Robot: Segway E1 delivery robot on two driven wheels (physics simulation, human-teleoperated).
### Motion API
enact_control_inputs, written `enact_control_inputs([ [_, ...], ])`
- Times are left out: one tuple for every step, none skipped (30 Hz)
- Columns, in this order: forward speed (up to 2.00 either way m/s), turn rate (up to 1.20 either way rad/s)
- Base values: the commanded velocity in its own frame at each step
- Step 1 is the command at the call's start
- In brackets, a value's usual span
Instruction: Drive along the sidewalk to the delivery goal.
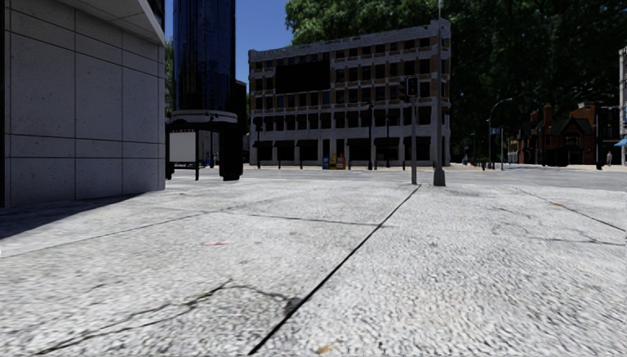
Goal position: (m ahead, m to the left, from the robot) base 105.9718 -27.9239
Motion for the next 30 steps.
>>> enact_control_inputs([
  [2.00, 0.50],
  [2.00, 0.50],
  [2.00, 0.32],
  [2.00, 0.00],
  [2.00, 0.00],
  [2.00, 0.00],
  [2.00, 0.00],
  [2.00, 0.00],
  [2.00, 0.00],
  [2.00, 0.00],
  [2.00, 0.00],
  [2.00, 0.00],
  [2.00, 0.00],
  [2.00, 0.00],
  [2.00, 0.00],
  [2.00, 0.00],
  [2.00, 0.00],
  [2.00, 0.00],
  [2.00, 0.00],
  [2.00, 0.00],
  [2.00, 0.00],
  [2.00, 0.00],
  [2.00, 0.00],
  [2.00, 0.00],
  [2.00, 0.00],
  [2.00, 0.00],
  [2.00, 0.00],
  [2.00, 0.00],
  [2.00, 0.00],
  [2.00, 0.00],
])
